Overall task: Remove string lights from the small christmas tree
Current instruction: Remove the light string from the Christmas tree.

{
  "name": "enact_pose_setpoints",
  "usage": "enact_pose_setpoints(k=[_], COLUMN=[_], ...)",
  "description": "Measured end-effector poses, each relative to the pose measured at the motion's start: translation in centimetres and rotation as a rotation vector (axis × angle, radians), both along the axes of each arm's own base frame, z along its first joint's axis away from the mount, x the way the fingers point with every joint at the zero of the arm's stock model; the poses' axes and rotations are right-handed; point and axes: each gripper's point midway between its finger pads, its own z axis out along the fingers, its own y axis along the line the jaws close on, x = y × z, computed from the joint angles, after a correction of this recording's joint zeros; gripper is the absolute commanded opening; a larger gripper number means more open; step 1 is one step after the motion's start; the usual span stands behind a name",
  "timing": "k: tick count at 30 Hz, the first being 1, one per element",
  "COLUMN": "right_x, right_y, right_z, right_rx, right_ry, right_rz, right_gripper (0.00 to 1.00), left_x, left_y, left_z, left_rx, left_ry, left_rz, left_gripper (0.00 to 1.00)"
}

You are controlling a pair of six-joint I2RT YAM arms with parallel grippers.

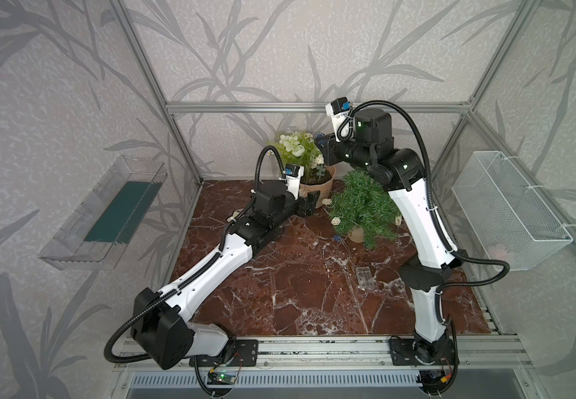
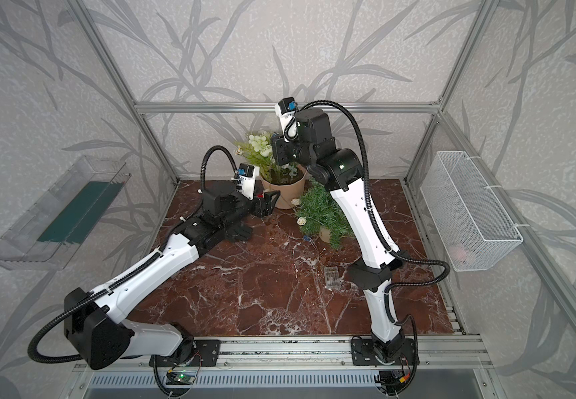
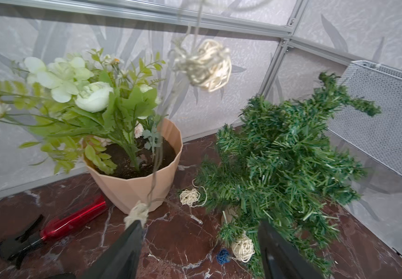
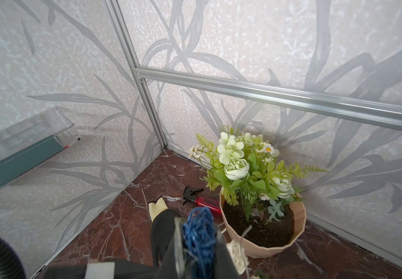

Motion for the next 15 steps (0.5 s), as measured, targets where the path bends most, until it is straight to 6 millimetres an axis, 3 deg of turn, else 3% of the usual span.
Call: enact_pose_setpoints(k=[9, 14, 15], right_x=[-6.8, -10.6, -11.4], right_y=[4.6, 4.4, 4.2], right_z=[-0.4, 1.8, 2.4], right_rx=[-0.079, -0.071, -0.066], right_ry=[-0.007, -0.047, -0.056], right_rz=[0.171, 0.218, 0.224], right_gripper=[0.09, 0.09, 0.09], left_x=[0.5, -0.2, -0.6], left_y=[1.2, 1.9, 2.2], left_z=[-0.5, -2.0, -2.3], left_rx=[0.008, 0.007, 0.005], left_ry=[0.013, 0.045, 0.051], left_rz=[0.057, 0.078, 0.081], left_gripper=[0.79, 0.78, 0.71])
